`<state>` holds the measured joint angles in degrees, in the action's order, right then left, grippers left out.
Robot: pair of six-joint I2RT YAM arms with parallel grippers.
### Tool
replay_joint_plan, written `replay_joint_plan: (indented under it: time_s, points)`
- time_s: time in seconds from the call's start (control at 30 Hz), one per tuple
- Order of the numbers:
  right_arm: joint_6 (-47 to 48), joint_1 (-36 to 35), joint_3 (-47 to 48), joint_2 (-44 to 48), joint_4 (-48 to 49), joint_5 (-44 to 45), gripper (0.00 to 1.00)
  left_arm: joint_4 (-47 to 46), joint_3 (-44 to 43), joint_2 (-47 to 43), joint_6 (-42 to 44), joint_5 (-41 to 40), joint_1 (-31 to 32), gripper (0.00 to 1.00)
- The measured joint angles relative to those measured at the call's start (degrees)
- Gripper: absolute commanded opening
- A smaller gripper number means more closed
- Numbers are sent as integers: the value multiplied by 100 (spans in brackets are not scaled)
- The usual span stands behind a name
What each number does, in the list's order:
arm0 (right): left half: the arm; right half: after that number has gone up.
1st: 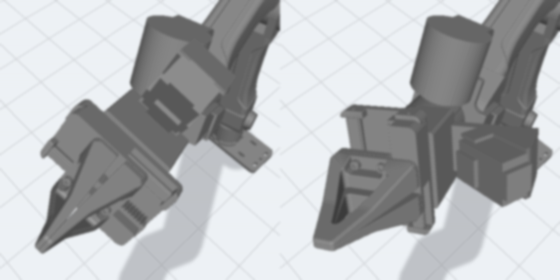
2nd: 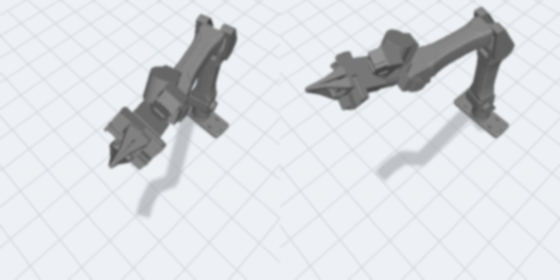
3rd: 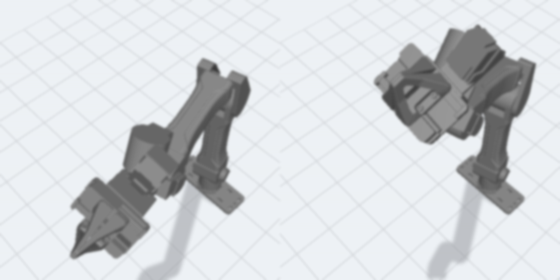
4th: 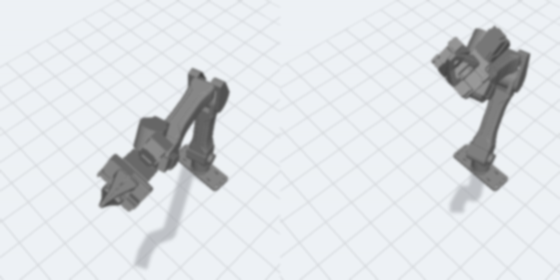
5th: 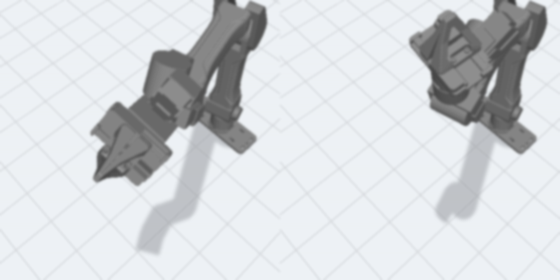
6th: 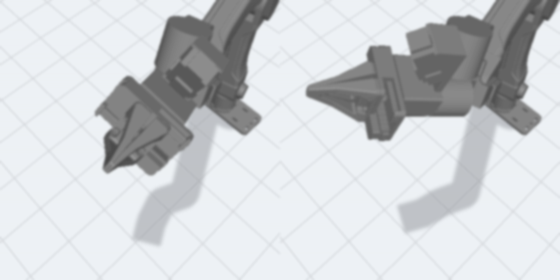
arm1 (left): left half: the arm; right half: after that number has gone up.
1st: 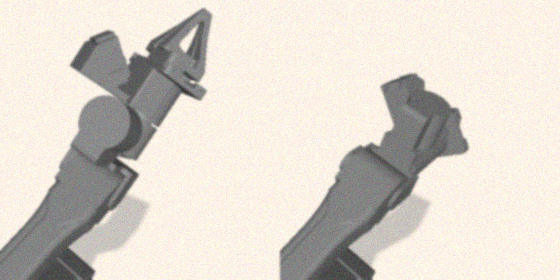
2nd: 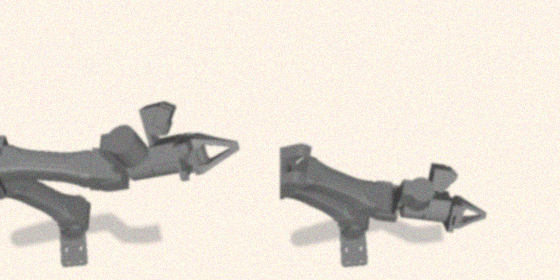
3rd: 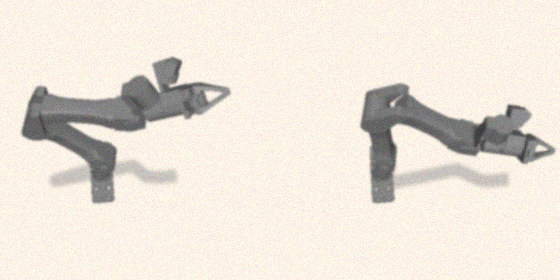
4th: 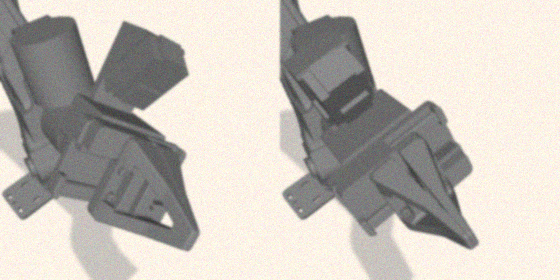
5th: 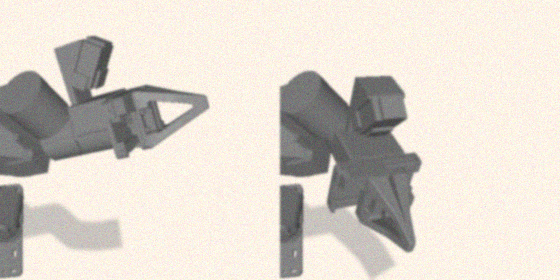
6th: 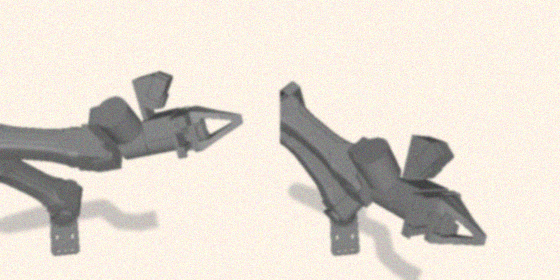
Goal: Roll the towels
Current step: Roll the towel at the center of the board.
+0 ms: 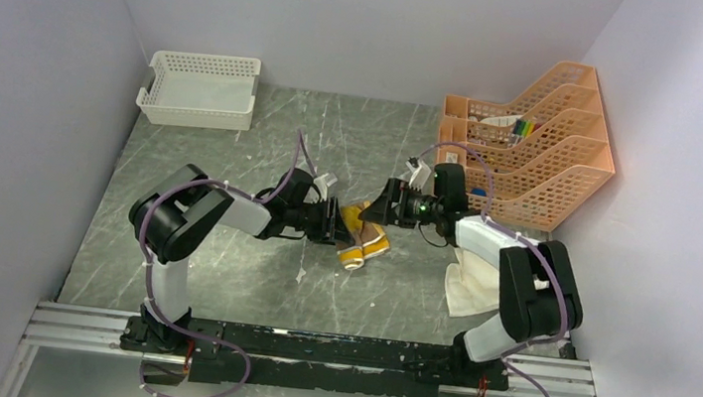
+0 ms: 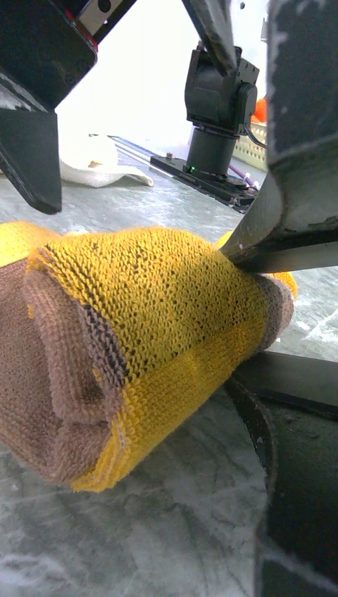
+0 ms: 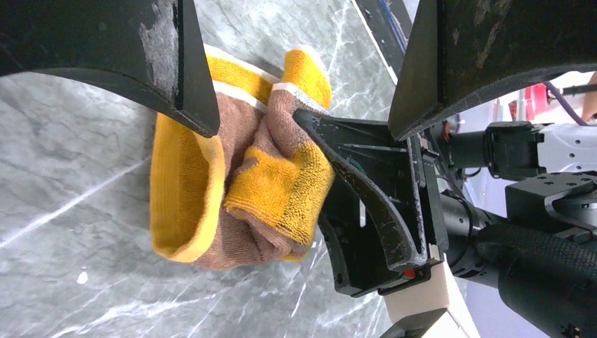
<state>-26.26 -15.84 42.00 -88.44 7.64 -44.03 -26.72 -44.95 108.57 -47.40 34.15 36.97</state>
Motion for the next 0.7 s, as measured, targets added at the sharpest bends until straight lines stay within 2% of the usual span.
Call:
replay_joint_plan:
  time_s: [0.3,0.53,0.7]
  points:
    - [-214,-649,293,-295,57,168,84,-13,20,-13,-2,-4,0,52]
    - [-501,-691,299,-809,197,402,82,-85,57,-22,-2,-4,0,52]
    - [-634,-710,326,-846,195,549,82,-81,94,-57,-22,-55,0,52]
